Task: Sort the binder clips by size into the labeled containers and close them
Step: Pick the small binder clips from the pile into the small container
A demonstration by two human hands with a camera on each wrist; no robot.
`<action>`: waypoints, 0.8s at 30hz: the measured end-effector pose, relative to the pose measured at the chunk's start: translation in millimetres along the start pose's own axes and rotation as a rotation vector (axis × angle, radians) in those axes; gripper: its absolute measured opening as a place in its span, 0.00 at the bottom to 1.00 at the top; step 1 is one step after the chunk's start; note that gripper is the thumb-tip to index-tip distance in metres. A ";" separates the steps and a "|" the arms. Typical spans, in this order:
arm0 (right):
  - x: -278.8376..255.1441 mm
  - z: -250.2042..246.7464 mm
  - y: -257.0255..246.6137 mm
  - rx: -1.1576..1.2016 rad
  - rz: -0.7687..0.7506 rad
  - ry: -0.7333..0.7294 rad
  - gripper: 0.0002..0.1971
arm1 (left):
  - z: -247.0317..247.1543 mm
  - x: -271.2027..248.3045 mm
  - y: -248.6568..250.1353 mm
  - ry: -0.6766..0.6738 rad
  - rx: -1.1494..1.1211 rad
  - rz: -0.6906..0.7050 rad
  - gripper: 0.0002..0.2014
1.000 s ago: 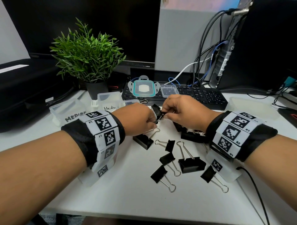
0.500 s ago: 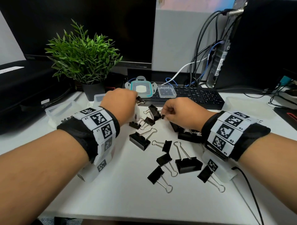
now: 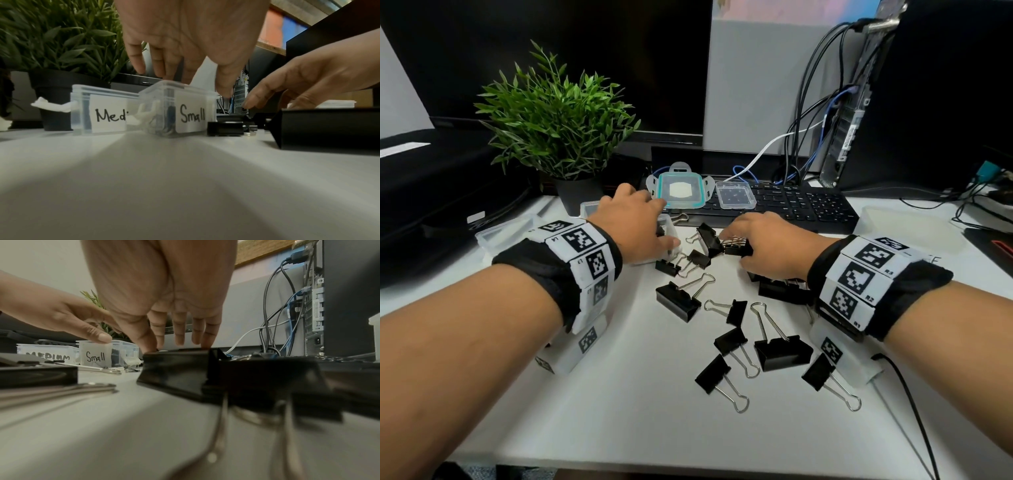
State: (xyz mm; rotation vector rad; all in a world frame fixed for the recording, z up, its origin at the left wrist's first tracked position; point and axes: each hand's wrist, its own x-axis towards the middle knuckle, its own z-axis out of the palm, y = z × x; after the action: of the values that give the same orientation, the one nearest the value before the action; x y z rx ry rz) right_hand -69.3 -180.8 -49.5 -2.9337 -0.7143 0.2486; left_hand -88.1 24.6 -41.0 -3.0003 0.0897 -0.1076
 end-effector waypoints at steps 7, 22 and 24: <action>-3.0 1.5 -7.8 -0.107 -0.081 -0.182 0.38 | 0.9 -2.1 -3.0 -0.152 0.007 0.018 0.28; -2.4 2.4 -0.8 -0.067 -0.098 -0.176 0.30 | 0.7 -27.8 -28.3 -0.200 -0.023 -0.049 0.15; -2.7 2.0 -2.4 -0.048 -0.093 -0.199 0.29 | 0.6 -27.2 -26.4 -0.198 -0.030 -0.042 0.15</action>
State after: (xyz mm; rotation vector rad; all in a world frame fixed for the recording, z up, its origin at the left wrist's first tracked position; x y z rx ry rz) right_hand -73.1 -179.8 -50.7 -2.9382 -0.8920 0.5274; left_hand -113.6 52.5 -39.7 -3.0241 0.0077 0.1886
